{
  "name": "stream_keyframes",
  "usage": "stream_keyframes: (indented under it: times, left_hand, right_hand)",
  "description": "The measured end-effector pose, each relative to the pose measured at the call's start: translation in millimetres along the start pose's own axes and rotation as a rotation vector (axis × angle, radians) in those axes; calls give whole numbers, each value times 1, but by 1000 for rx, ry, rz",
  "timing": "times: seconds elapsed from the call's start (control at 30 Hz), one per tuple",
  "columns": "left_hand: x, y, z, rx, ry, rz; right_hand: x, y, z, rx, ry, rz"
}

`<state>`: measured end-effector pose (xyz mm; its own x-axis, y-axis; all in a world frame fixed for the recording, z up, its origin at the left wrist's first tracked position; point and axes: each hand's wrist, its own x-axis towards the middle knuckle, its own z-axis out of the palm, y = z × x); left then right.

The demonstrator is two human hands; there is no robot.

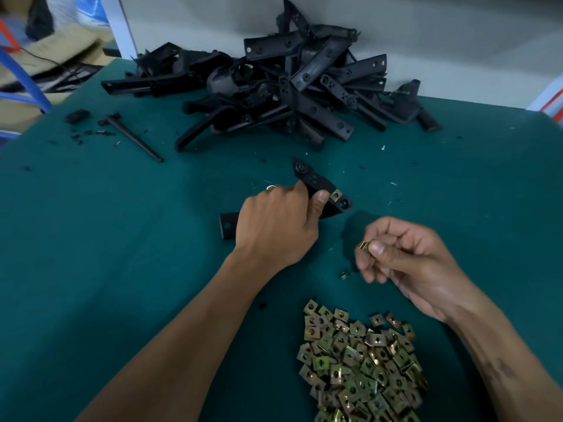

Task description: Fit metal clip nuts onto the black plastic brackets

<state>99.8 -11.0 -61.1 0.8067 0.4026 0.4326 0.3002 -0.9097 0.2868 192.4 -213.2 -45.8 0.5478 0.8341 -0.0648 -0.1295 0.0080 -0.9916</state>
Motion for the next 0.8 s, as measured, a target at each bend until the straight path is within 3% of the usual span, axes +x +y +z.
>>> stream_keyframes:
  times: [0.17,0.43,0.53,0.67,0.8]
  left_hand:
    - [1,0,-1,-2,-13,-2]
    - [-1,0,-2,-110,-62,169]
    - [-2,1,-5,-142,-86,229]
    - [-3,2,-6,-163,-84,270]
    - [-2,2,-4,-150,-56,305]
  right_hand:
    - [0,0,-4,129,30,-62]
    - [28,-7,-6,494,429,-164]
    - [39,-7,0,448,441,-187]
    - [39,-3,12,261,331,-218]
    - [38,1,27,24,407,-308]
